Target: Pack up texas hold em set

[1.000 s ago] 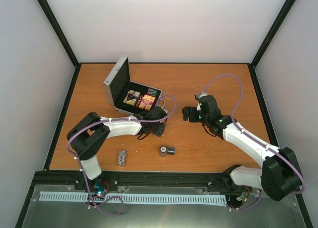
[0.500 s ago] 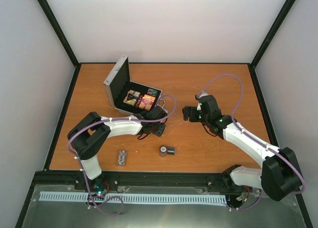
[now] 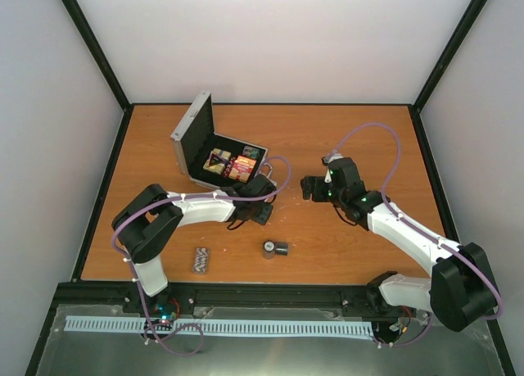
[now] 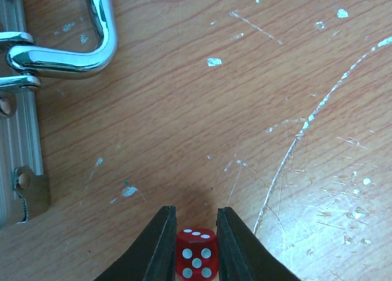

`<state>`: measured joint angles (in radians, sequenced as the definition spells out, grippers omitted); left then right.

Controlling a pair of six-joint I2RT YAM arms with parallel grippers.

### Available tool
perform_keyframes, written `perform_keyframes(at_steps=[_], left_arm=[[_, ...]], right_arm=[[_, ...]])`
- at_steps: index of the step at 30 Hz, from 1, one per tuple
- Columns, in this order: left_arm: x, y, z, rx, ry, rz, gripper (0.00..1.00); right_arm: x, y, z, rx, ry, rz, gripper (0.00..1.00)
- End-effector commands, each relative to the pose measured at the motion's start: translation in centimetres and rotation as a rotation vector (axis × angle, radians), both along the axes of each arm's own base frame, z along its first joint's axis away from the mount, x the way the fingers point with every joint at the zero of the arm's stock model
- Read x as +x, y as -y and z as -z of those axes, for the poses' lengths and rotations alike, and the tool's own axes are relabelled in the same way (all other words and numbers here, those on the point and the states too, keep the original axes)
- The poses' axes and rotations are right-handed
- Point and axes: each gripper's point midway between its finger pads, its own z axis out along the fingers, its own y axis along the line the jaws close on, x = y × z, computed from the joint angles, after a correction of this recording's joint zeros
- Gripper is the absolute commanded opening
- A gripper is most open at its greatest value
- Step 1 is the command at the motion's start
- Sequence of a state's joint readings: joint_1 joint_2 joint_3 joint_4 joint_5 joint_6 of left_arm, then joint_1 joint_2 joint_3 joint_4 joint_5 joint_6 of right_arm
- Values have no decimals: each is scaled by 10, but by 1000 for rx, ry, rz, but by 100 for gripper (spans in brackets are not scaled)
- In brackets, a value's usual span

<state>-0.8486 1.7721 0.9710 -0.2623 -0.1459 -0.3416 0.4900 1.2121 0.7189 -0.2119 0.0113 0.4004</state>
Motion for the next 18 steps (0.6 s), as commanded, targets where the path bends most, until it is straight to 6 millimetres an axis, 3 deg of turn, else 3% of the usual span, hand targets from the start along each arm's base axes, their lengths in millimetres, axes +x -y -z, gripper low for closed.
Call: perform_keyframes(at_steps=[1, 7, 11, 14, 18], left_arm=[[4, 9, -7, -9, 17, 10, 16], [3, 11, -25, -47, 41, 18, 12], [15, 12, -74, -96, 136, 36, 12], [35, -2, -114, -127, 203, 16, 12], [71, -32, -149, -169, 274, -29, 12]], right_arm=[[2, 3, -6, 16, 26, 11, 93], [2, 2, -8, 23, 37, -3, 93], [1, 1, -14, 32, 63, -17, 95], [1, 2, -17, 35, 76, -14, 96], [0, 5, -20, 35, 88, 0, 97]])
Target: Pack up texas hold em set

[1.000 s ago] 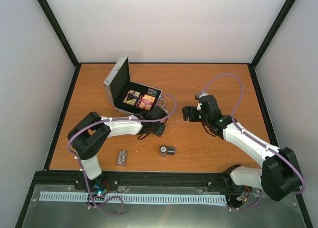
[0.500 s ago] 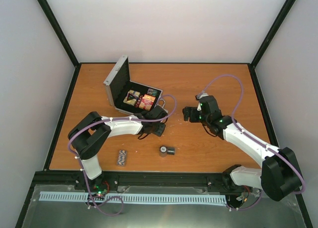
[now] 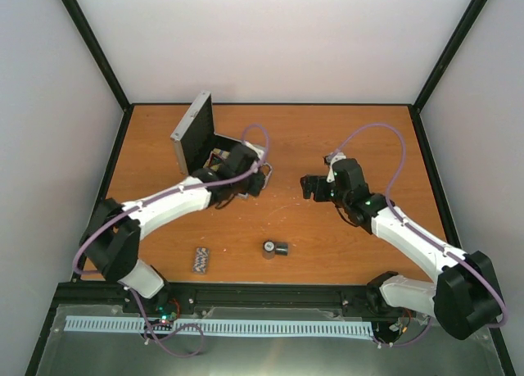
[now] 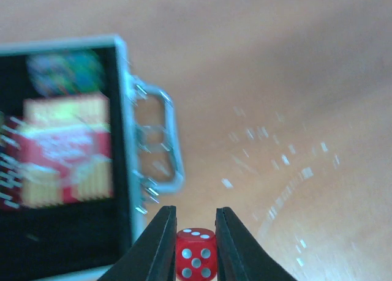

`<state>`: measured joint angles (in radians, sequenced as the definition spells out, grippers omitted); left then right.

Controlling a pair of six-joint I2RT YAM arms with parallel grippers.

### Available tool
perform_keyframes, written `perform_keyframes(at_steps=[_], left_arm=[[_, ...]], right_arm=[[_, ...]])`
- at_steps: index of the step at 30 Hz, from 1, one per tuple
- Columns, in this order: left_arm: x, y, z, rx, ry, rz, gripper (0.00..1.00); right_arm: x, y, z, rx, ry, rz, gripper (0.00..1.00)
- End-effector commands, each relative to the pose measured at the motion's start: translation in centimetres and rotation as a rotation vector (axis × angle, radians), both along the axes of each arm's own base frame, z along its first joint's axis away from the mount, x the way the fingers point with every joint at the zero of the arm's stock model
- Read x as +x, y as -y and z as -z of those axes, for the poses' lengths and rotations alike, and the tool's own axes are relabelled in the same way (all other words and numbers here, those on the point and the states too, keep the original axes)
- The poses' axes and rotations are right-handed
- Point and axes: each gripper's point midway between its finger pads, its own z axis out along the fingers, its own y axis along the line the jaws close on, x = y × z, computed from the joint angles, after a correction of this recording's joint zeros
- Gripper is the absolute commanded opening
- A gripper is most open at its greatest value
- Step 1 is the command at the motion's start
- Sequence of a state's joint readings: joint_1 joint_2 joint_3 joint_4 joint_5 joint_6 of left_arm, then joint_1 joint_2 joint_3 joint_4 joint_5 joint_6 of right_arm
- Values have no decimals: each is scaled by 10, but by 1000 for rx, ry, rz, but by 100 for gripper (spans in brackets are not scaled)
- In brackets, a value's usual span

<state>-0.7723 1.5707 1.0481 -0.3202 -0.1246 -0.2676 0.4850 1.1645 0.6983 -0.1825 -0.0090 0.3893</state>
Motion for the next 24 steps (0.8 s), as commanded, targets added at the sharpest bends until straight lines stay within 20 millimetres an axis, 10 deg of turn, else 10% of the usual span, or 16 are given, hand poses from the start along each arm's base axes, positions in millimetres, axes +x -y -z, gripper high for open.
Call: perform_keyframes(at_steps=[1, 6, 13, 24], left_arm=[[49, -35, -54, -40, 127, -43, 12], [100, -64, -61, -40, 182, -77, 10], [159, -86, -15, 58, 119, -107, 7], [190, -85, 31, 142, 71, -75, 6]], right_arm=[[2, 7, -7, 4, 41, 22, 98], [3, 7, -8, -5, 40, 22, 99], [10, 4, -10, -21, 34, 15, 99], [19, 0, 0, -26, -12, 17, 98]])
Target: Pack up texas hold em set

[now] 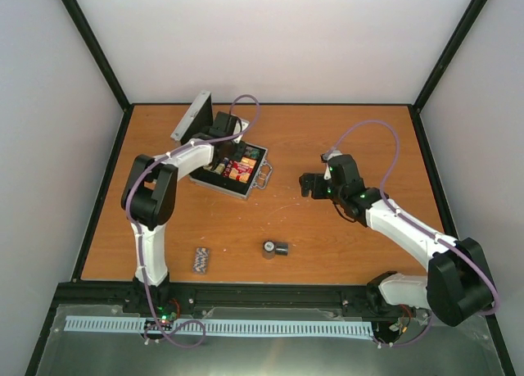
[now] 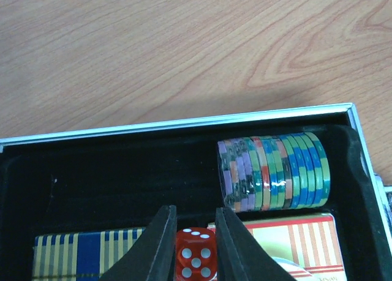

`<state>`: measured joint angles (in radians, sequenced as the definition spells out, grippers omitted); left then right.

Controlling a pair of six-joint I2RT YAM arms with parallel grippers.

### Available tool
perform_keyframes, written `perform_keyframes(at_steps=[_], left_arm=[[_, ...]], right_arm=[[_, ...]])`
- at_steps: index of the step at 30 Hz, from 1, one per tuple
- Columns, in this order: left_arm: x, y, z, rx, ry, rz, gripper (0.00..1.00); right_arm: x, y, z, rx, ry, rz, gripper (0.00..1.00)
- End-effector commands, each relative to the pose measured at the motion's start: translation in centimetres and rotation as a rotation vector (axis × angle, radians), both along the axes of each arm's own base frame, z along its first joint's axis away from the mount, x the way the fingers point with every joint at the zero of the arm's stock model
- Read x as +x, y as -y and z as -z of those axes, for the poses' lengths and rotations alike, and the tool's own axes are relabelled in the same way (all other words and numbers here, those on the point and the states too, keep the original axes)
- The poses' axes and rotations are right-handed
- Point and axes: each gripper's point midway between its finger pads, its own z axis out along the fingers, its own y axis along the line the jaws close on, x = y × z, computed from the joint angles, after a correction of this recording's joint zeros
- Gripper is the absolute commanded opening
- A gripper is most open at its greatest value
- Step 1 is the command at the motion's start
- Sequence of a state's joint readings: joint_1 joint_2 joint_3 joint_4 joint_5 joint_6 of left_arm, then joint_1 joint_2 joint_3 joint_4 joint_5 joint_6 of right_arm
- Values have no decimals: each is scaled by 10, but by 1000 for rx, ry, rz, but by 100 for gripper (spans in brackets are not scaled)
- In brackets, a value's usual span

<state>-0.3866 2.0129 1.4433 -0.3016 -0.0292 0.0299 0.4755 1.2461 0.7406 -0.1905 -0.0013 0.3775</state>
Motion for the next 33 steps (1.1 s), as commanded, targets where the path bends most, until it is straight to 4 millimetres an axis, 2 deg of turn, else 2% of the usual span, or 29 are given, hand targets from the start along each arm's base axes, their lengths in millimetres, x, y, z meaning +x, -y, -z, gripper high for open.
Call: perform_keyframes(at_steps=[1, 9, 14, 24, 28, 31, 33], left_arm=[[17, 0, -7, 19, 37, 24, 6], [18, -5, 22, 21, -35, 24, 6], [18, -4, 32, 17, -57, 26, 6], [11, -13, 37, 44, -84, -1, 6], [8, -12, 27, 24, -70, 1, 6], [10, -4, 15, -22, -45, 23, 6], [10, 0, 15, -38, -48, 35, 7]], right_arm=[[8, 1, -11, 9, 23, 10, 98], [8, 2, -11, 10, 20, 19, 98], [8, 2, -11, 10, 20, 21, 98], [8, 1, -10, 9, 19, 19, 97], [9, 2, -10, 9, 19, 18, 97], [9, 2, -11, 9, 21, 19, 97], [8, 2, -10, 9, 19, 20, 98]])
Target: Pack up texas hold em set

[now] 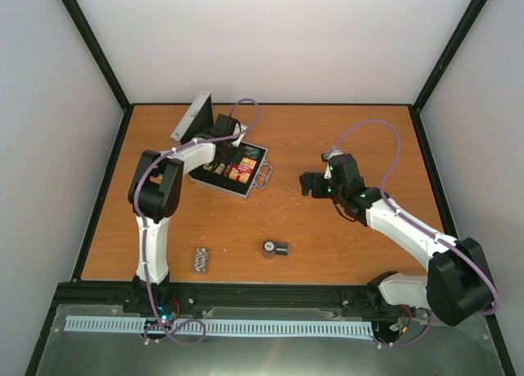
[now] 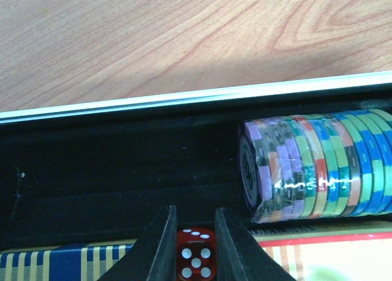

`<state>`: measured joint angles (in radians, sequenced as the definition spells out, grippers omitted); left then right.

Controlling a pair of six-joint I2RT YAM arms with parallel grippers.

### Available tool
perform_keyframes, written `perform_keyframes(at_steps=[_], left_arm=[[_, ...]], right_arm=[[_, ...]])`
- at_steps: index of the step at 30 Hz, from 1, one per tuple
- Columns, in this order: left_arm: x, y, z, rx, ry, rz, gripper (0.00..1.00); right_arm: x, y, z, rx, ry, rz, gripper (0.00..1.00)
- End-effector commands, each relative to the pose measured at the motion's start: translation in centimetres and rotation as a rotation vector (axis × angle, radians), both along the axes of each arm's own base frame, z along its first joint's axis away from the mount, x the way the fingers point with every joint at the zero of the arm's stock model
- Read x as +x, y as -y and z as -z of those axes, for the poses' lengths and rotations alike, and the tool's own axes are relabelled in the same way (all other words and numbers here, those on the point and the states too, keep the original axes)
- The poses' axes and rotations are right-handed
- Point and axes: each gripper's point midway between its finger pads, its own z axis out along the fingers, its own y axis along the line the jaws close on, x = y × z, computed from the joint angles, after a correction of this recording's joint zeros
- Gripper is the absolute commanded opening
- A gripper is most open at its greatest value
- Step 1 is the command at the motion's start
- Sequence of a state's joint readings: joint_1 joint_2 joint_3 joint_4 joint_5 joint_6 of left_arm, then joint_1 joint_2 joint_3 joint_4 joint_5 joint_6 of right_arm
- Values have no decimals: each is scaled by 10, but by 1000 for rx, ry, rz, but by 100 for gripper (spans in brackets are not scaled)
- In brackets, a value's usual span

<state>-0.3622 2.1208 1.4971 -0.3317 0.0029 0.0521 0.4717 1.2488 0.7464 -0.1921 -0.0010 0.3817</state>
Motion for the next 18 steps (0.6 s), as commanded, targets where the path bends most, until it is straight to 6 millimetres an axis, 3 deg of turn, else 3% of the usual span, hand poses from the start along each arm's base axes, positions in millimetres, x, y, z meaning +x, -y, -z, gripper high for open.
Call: perform_keyframes(at_steps=[1, 9, 18], left_arm=[[4, 6, -23, -59, 29, 21, 7], [6, 1, -14, -29, 8, -1, 12], [6, -1, -21, -28, 17, -15, 30]], right_arm=[[7, 1, -9, 7, 19, 14, 98], [7, 2, -9, 7, 18, 18, 98], [7, 2, -9, 6, 17, 18, 98]])
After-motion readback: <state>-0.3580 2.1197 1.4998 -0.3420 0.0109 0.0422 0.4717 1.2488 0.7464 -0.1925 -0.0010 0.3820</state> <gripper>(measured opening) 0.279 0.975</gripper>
